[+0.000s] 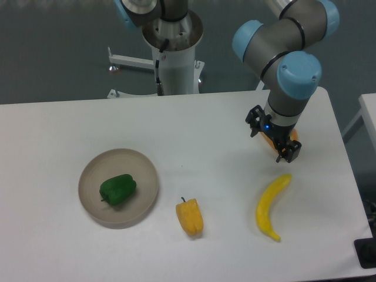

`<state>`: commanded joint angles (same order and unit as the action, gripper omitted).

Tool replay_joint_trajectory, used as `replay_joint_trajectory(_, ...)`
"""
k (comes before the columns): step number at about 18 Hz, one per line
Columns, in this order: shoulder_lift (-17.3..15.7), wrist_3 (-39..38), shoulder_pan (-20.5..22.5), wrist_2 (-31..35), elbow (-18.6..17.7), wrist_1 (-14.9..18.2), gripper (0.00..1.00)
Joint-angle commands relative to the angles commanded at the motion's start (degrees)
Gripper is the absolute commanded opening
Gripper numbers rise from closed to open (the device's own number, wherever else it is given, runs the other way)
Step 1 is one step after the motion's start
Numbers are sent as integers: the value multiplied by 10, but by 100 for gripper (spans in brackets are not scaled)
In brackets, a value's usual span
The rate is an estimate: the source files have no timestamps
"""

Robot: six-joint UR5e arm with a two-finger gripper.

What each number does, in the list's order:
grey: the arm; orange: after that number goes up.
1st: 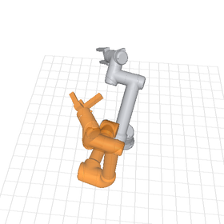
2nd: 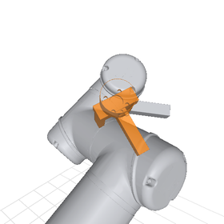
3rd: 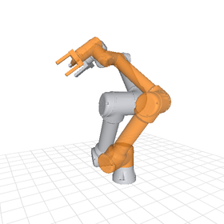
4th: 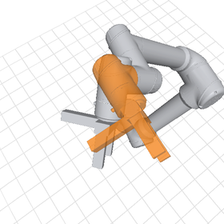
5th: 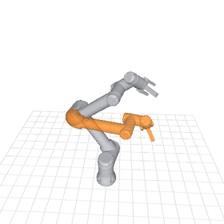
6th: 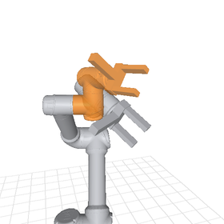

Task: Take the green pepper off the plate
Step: 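Move the open gripper over the green pepper on the beige plate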

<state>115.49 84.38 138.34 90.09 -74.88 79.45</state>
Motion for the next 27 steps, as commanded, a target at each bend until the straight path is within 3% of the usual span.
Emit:
replay_joint_trajectory(7,-5,-1,1,-13,-1,2,100)
replay_joint_trajectory(11,-36,-10,15,-58,-53,-4,100)
replay_joint_trajectory(16,-46,-48,-1,-104,-83,-25,100)
replay_joint_trajectory(19,-60,-79,-52,-103,-99,-23,100)
replay_joint_trajectory(22,-69,-187,-123,-107,-114,-25,100)
replay_joint_trajectory(25,-64,-242,-169,-107,-115,-27,100)
replay_joint_trajectory(27,-59,-271,-193,-107,-116,-62,100)
